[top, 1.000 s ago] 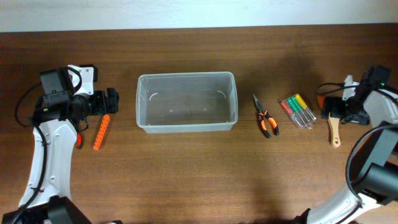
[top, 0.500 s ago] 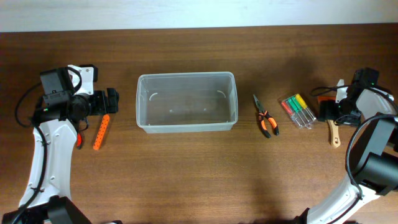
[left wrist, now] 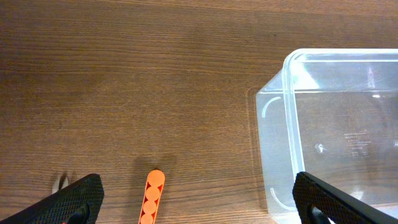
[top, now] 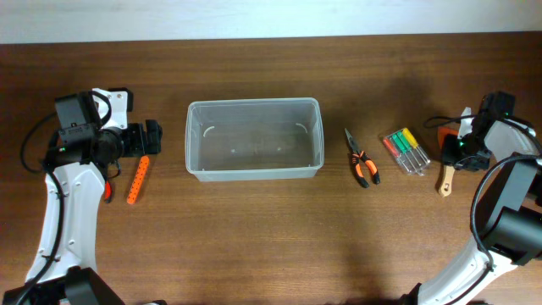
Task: Pack container
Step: 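Move the right gripper to the orange scraper and grasp its handle, then lift the scraper with the right gripper and drop it into the container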
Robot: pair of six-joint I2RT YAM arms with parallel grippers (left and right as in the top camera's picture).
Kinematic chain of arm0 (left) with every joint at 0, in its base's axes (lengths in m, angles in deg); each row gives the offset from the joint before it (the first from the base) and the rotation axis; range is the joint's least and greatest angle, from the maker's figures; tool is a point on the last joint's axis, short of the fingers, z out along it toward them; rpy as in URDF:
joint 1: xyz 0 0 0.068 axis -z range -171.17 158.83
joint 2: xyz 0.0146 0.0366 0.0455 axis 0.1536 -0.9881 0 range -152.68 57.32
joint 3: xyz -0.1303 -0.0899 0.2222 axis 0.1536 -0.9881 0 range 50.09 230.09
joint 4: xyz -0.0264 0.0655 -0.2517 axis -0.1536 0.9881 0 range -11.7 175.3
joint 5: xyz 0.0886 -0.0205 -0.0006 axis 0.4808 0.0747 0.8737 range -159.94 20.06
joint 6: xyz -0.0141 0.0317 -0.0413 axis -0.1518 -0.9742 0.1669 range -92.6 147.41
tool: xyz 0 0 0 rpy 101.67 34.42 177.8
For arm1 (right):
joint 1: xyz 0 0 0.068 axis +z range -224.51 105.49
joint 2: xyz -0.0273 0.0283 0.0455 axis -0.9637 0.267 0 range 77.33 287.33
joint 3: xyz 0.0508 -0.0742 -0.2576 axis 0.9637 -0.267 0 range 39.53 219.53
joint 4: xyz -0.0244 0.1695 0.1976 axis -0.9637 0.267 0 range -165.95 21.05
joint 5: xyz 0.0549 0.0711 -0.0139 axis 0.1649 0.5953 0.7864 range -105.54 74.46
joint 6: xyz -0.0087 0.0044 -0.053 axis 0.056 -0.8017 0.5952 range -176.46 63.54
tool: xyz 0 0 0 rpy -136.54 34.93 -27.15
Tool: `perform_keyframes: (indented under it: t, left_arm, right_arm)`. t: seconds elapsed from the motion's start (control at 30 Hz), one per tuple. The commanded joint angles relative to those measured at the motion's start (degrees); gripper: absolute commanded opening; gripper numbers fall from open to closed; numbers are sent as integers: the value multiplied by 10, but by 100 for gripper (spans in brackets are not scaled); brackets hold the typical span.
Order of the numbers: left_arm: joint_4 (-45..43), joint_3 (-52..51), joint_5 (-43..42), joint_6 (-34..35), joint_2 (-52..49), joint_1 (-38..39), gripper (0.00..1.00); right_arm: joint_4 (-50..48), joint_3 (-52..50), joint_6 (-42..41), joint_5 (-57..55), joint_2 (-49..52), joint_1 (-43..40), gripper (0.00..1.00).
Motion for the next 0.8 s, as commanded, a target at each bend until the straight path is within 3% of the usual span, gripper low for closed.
perform_keyframes:
  t: [0.0, 0.13, 0.43, 0.63, 0.7, 0.77]
  left_arm:
    - [-2, 10, -3, -9, -3, -3, 99]
    - [-2, 10, -3, -9, -3, -3, 99]
    - [-2, 10, -3, -9, -3, -3, 99]
    - [-2, 10, -3, -9, -3, -3, 99]
    - [-2, 10, -3, -9, -3, -3, 99]
    - [-2, 10, -3, -9, -3, -3, 99]
  right_arm:
    - [-12, 3, -18, -9, 19, 2, 30]
    - [-9, 3, -30, 0, 18, 3, 20]
    - [54, 14, -32, -3, -27, 21, 20]
    - [141, 105, -31, -2, -131, 75, 20]
    - [175, 161, -31, -2, -173, 115, 16]
    - [198, 215, -31, -2, -207, 171, 4]
